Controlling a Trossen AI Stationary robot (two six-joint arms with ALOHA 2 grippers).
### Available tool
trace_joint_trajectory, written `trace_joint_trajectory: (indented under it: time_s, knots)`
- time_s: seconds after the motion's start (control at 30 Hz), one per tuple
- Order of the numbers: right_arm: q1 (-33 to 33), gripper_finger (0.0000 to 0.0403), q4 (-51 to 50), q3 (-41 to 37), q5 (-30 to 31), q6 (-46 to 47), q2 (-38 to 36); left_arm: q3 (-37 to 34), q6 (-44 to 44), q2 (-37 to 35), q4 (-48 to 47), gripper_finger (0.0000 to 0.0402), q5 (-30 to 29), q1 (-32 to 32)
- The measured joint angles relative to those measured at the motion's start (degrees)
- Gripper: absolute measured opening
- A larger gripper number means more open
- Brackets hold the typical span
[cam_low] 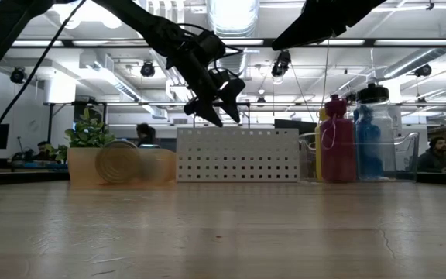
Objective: Pick & Place Food Item
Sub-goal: Put the strawberry into the white bin
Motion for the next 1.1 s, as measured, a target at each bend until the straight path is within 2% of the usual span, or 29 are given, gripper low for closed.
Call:
trace_joint_trajectory:
  time_s: [0.23,0.5,0.7,0.8,1.1]
  knots:
    - [-0.02,0.0028,0.02,0.0,-0.15,-3.12,0.0,0.0,0.39,-1.85,-2.04,0.0327,0.02,0.0]
    - [-0.02,0.0028,1.51,0.0,-0.14,-4.2,0.0,-2.41,1.4,-12.18,-9.6,0.0321,-0.43,-1.35]
    - [-0.01,0.0028,0.69,0.0,-0.21,-3.08,-0.03,-11.48,1.49,-23.08,-8.77,0.0311,-5.15,-5.21]
    - [0.2,0.0028,-0.75,0.07,-0.28,-2.42,-0.77,-16.73,1.31,-29.07,-8.2,0.0306,-5.64,-7.65]
    - [4.57,0.0028,-18.14,5.56,-2.6,2.08,-4.17,-33.93,0.22,-44.86,-0.48,0.0294,-6.06,-17.96]
